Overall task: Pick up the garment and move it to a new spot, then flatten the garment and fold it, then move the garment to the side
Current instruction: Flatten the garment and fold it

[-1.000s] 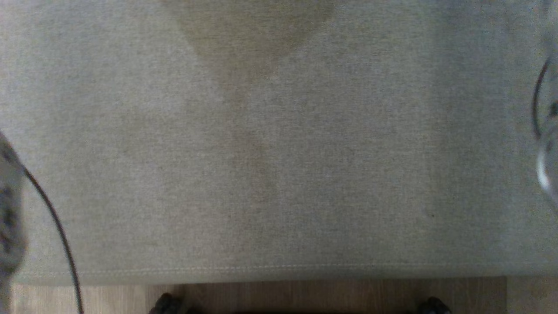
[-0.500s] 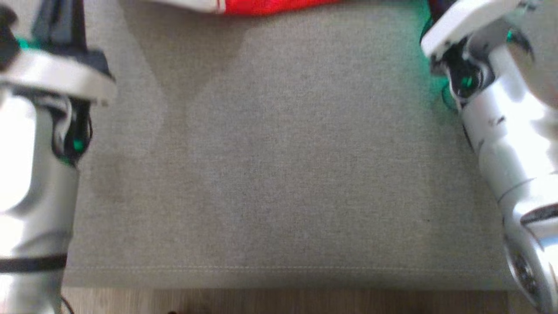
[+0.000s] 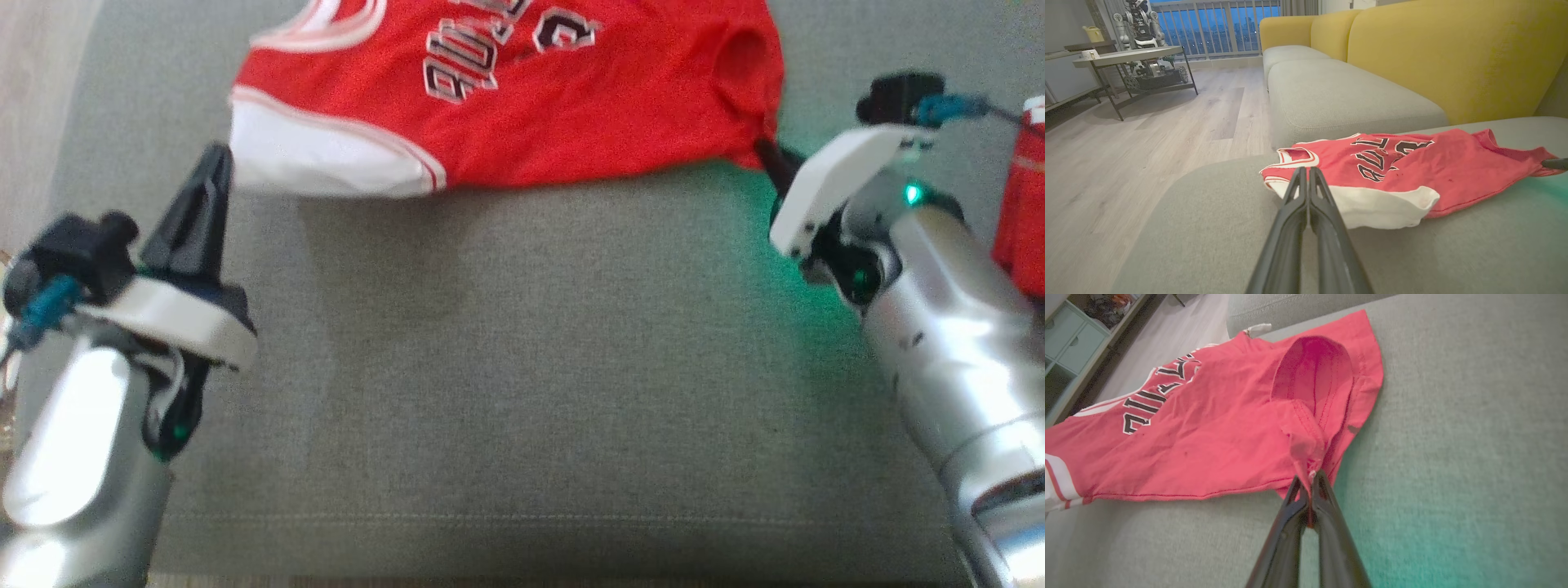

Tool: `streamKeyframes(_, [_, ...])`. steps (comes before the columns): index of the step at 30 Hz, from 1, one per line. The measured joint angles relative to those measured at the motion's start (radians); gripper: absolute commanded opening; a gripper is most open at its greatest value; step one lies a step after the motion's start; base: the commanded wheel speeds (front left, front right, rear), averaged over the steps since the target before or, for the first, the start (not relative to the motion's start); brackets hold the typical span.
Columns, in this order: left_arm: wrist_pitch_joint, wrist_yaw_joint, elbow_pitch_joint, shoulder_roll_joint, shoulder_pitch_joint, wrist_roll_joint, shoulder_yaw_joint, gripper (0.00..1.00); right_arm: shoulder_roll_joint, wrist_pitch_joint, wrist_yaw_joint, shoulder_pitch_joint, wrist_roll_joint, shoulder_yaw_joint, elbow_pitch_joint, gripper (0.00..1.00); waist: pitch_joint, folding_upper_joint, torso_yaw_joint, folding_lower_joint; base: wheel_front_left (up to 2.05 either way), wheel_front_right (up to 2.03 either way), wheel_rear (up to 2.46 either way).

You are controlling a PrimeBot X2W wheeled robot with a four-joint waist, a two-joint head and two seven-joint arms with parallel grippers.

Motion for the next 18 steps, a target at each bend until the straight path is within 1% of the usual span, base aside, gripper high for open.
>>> streamKeyframes(4, [0.002,0.0,-0.002,0.014,0.06,-0.008,-0.034,0.0,-0.02,0.025,0.0,0.073,-0.016,0.029,-0.025,0.0,-0.038,0.0,-0.002,0.0,0.0,0.0,0.0])
streamKeyframes(11, [0.044,0.0,-0.038,0.045,0.169,-0.028,-0.087,0.0,-0.041,0.072,0.0,0.159,-0.006,0.013,-0.057,0.0,-0.088,0.0,-0.009,0.0001,0.0,0.0,0.0])
streamKeyframes(12, [0.049,0.0,-0.045,0.05,0.184,-0.029,-0.091,0.0,-0.044,0.075,0.0,0.168,-0.007,0.013,-0.063,0.46,-0.094,0.0,-0.01,0.0001,0.0,0.0,0.0])
streamKeyframes(13, [0.054,0.0,-0.054,0.054,0.199,-0.035,-0.092,0.0,-0.049,0.081,0.0,0.177,-0.008,0.012,-0.065,1.0,-0.1,0.0,-0.011,0.0001,0.0,0.0,0.0])
streamKeyframes(18, [0.072,0.009,-0.091,0.06,0.244,-0.041,-0.102,0.0,-0.078,0.091,0.0,0.235,-0.016,-0.021,-0.098,1.0,-0.129,0.0,-0.011,0.0001,0.0,0.0,0.0])
